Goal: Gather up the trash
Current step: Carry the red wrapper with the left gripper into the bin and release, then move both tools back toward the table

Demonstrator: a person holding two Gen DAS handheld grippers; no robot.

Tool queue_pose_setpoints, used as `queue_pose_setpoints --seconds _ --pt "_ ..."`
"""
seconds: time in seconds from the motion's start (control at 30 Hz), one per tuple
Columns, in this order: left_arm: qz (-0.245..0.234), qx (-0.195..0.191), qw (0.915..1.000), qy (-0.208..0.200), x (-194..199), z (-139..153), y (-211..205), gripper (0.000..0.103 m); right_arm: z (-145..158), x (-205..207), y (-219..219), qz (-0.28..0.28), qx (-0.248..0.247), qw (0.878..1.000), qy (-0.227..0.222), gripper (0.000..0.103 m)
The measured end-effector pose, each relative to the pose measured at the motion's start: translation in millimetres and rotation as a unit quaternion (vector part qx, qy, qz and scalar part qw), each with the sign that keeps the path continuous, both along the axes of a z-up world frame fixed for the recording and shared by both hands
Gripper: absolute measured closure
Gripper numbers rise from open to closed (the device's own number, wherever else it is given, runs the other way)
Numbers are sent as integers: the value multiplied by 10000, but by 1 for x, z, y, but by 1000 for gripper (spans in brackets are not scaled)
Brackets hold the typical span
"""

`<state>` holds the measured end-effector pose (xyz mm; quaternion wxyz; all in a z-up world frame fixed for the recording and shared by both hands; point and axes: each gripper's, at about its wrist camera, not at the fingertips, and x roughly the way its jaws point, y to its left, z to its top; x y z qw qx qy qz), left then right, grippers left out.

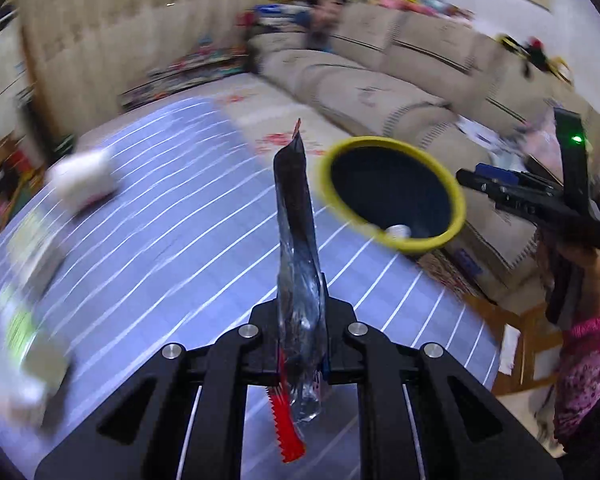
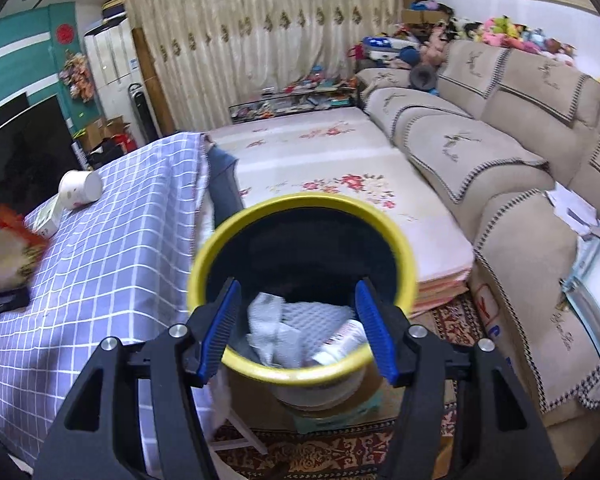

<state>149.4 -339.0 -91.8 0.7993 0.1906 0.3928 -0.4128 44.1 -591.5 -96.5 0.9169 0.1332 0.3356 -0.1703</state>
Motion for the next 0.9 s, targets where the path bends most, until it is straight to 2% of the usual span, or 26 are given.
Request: queue_pose_setpoints --seconds 0.13,0.27,0.33,0.37,0.4,0.47,0.57,0.67,0.83,0.9 --pt "-678 64 9976 133 8 -10 -91 90 4 -22 -14 -255 -47 9997 -10 46" --pt "-992 174 9946 243 17 -23 -168 89 11 -47 -26 -554 -81 9984 -60 45" --pt "-941 251 9950 230 25 -33 -191 83 13 -56 -31 -655 -84 9978 -58 44" --pt "-921 305 9950 236 29 -40 -201 68 15 -61 -33 -701 -96 9975 -49 44" --pt "-895 377 9949 279 35 -48 -211 44 16 -65 -36 -729 -104 9973 -46 44" --pt "-806 453 9953 279 41 -58 -222 18 17 -70 -39 -787 -112 9968 -45 44" --pt "-732 459 9957 338 47 -64 -228 18 17 -73 -43 -808 -75 9967 -83 43" --pt "-618 249 9970 382 46 -52 -213 18 16 -71 -43 -800 -5 9967 -118 43" --pt "-93 -513 9984 217 38 1 -124 13 8 -54 -33 -568 77 9984 -33 43" --pt "191 -662 9976 46 33 18 -83 12 5 -43 -24 -385 90 9992 30 43"
